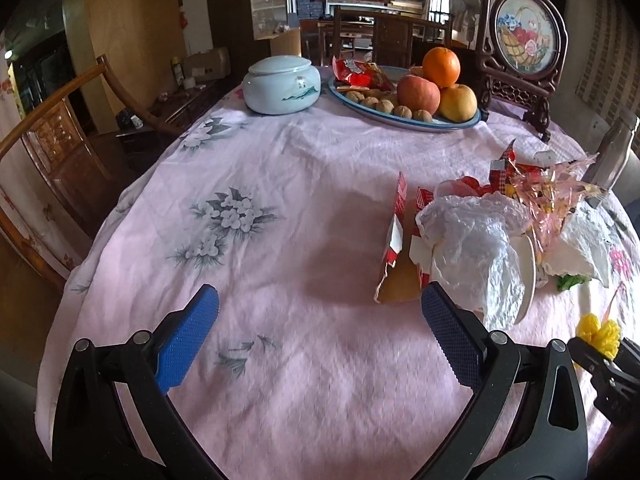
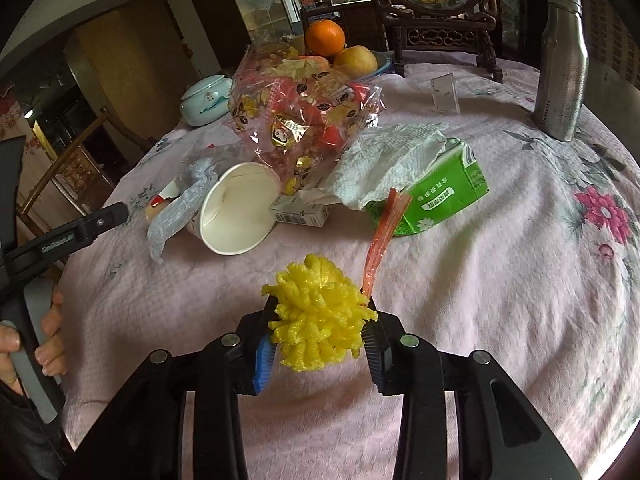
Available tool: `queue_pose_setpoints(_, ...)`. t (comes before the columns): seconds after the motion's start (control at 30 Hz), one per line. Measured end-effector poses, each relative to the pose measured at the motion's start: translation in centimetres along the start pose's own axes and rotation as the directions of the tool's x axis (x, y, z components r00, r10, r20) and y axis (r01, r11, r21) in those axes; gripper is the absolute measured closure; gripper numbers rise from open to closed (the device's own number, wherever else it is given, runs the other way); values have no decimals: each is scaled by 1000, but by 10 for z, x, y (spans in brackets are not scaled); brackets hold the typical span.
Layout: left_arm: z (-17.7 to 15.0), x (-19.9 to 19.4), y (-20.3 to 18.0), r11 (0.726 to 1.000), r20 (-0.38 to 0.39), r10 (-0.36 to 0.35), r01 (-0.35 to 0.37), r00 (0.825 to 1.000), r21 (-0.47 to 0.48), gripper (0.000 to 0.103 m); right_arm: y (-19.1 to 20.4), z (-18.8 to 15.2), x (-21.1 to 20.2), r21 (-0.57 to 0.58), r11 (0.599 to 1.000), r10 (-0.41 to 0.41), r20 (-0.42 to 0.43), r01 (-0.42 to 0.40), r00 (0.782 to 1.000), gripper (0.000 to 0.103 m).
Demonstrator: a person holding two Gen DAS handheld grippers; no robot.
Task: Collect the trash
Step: 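Grasp the red-and-white carton with the left gripper while the right holds the pom-pom, then carry both items to the red basket and open both grippers over it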
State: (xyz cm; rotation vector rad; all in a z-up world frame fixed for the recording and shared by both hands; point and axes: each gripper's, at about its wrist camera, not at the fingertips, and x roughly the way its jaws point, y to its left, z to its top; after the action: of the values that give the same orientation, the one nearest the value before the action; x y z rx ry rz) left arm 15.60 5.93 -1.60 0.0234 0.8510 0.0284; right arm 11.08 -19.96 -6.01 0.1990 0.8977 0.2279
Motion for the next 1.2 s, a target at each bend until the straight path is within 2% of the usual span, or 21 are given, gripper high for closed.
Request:
queue_pose_setpoints(0.17,10,20,-12,999,-10,12,-11,1000,47,7,-3,1,-2,7,999,48,6,-48,999,63)
queue_pose_setpoints(0.3,15,38,-16,997,-37,5,-2,999,72,16,-6,1,-2,16,997,74,3,-75,997,63)
queue_pose_setpoints(0.4,15,56,-14,998,-91,-19,25,996,64,31,-7,0,-4,18,997,80,11,-80,997,63)
queue_pose_setpoints(0.57,12,71,-16,997,-144,-48,57,988,55,48,-8,0,-4,17,996,85,11,-85,996,63)
queue_pose_setpoints(0.67,12,71,-21,994,-139,-78,88,987,67,78,-8,0,-2,16,997,81,6,-81,997,63)
queue_pose_setpoints(0.7,12,69,-22,993,-137,-87,98,987,68,96,-8,-1,-1,15,997,77,6,-77,997,63)
queue_pose_setpoints(0.73,13,67,-22,993,-129,-91,100,987,64,99,-8,-1,-1,16,997,74,5,-74,997,63)
queue_pose_setpoints(0.87,16,39,-13,996,-23,-78,79,997,31,100,-10,-2,2,21,998,63,2,-63,998,63)
queue_pose_setpoints(0.97,11,15,0,997,11,-75,75,997,14,100,-9,-2,4,21,997,70,2,-70,998,63)
queue_pose_setpoints(1.1,-14,-24,29,999,41,-44,44,998,-15,99,-1,-2,0,0,998,65,16,-65,998,64)
queue_pose_setpoints(1.2,-41,-56,62,997,66,-2,7,998,-73,99,20,-4,-11,-64,997,52,36,-49,998,64)
